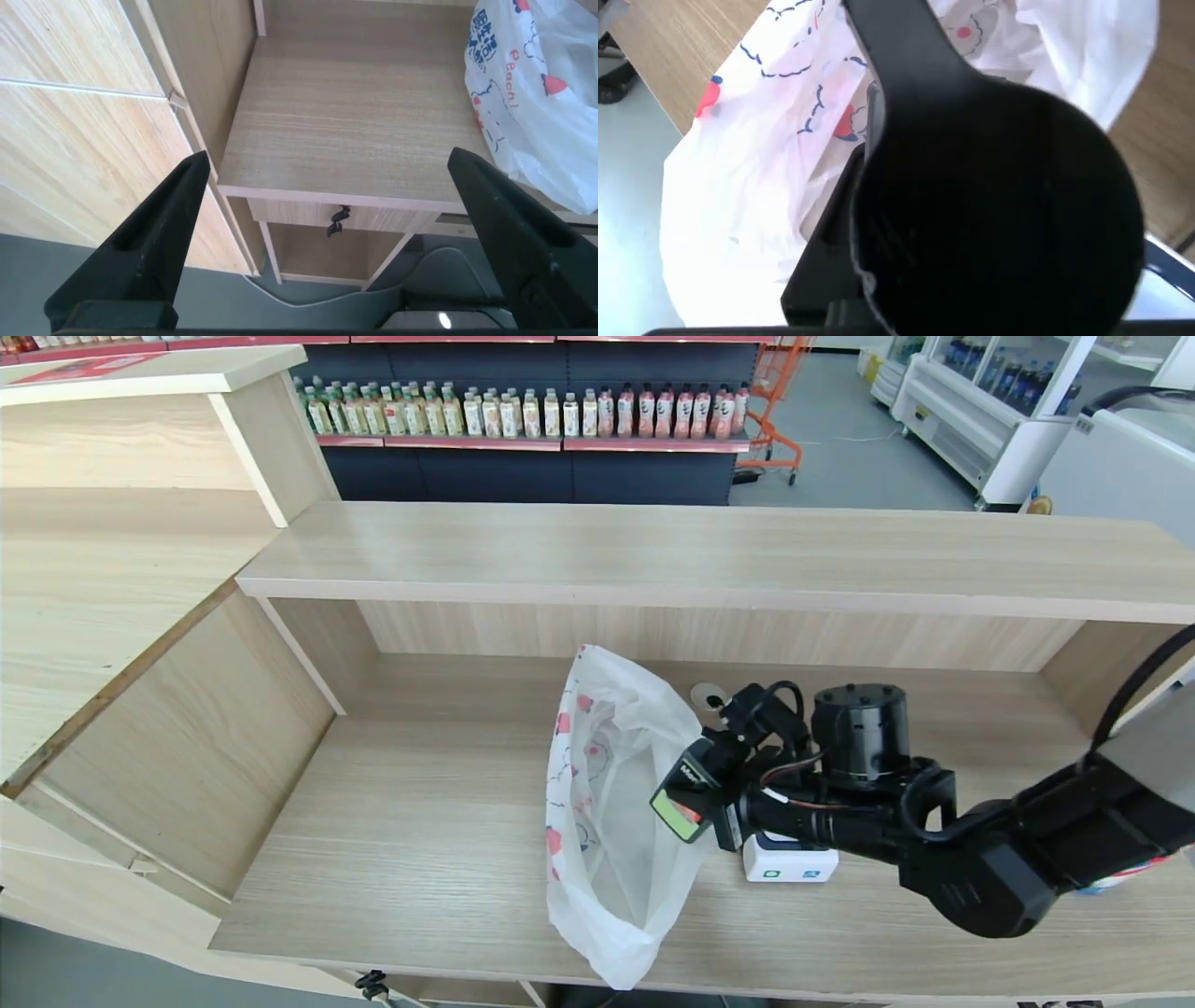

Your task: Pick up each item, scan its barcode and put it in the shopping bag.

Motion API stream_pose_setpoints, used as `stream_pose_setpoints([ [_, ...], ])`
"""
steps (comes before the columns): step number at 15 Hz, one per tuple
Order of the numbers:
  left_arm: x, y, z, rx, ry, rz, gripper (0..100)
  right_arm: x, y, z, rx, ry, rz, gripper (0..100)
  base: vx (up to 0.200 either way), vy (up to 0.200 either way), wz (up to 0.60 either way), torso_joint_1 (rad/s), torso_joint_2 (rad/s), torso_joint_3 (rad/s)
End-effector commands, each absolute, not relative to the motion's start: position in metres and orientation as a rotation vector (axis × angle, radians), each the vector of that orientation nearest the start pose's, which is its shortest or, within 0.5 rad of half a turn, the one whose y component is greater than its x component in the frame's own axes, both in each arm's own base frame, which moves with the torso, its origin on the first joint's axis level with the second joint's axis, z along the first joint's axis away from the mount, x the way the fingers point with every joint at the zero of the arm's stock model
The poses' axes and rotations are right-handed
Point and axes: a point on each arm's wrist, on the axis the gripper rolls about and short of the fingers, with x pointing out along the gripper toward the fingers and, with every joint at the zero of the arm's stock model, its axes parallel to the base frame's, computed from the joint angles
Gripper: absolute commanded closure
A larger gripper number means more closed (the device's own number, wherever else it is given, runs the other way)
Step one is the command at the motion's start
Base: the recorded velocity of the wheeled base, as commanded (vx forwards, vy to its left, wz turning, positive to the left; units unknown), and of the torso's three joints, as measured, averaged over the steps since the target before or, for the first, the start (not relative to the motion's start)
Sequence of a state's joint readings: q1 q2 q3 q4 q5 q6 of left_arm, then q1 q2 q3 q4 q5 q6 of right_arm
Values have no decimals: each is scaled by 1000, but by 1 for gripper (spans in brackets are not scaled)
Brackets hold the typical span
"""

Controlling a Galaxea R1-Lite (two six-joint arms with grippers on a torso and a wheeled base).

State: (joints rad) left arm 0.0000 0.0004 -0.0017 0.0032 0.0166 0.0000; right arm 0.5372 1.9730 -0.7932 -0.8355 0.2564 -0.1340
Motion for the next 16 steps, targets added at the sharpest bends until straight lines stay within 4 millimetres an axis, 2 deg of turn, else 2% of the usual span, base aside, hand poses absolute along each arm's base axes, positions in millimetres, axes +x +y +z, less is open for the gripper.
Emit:
stream_pose_setpoints([
  [1,-23,0,76,0,2,17,0,313,199,84,-206,329,827,100,0,0,0,0,0,0],
  [3,-23,0,76,0,2,17,0,324,207,75,-232,318,831,100,0,0,0,0,0,0],
  [8,-23,0,76,0,2,17,0,337,226,65,-257,288,856,100,0,0,0,0,0,0],
  [11,-23,0,76,0,2,17,0,340,230,57,-325,271,868,100,0,0,0,0,0,0],
  [12,-23,0,76,0,2,17,0,340,229,55,-340,272,873,0,0,0,0,0,0,0],
  [16,-23,0,76,0,2,17,0,340,230,66,-319,242,874,0,0,0,0,0,0,0],
])
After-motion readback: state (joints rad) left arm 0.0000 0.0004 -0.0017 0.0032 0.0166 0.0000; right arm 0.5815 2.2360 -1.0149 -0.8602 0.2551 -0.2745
